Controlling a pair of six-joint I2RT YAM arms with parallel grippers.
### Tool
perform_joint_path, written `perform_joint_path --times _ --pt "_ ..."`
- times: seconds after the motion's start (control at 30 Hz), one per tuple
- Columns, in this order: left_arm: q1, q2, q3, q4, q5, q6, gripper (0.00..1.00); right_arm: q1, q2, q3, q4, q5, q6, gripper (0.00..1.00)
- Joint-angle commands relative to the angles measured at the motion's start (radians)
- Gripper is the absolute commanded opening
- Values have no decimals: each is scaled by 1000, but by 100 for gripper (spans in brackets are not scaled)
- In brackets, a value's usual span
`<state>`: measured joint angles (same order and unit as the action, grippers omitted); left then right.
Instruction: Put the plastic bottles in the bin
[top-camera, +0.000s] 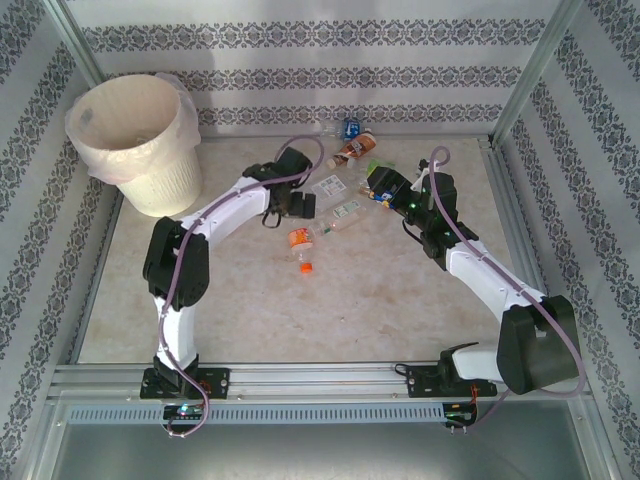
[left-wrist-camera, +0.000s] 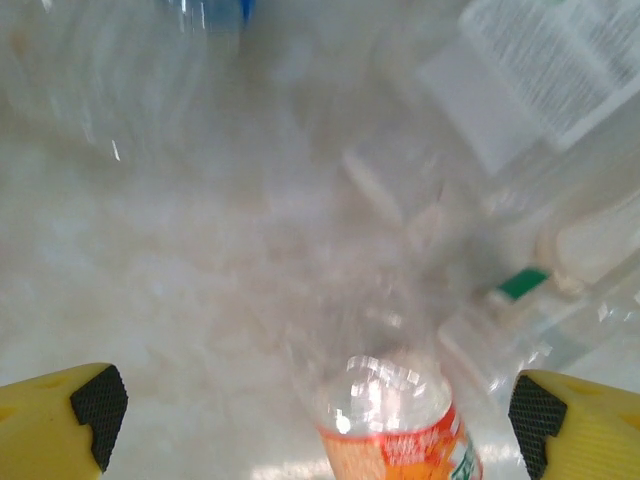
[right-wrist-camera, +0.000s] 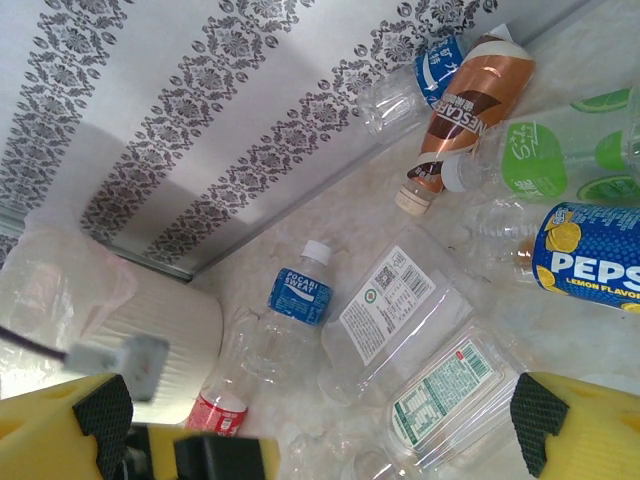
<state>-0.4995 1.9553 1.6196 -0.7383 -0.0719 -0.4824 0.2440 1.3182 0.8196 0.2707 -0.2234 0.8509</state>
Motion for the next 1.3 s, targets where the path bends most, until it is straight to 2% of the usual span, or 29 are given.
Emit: perform_joint_path --times 0.0,0.27,0.93,1.03,1.27 --pt "-13 -97 -117 169 96 -175 100 -10 -11 -11 5 23 -27 98" --pt "-22 -60 -223 266 236 -214 97 -5 16 10 7 -10 -18 98" --pt "-24 4 -328 330 192 -222 75 -4 24 17 -4 -20 -26 98" --pt "-25 29 -321 335 199 -216 75 -2 29 22 -4 -31 -31 98" --pt "-24 20 -318 330 166 -174 59 62 8 30 -7 -5 -186 98"
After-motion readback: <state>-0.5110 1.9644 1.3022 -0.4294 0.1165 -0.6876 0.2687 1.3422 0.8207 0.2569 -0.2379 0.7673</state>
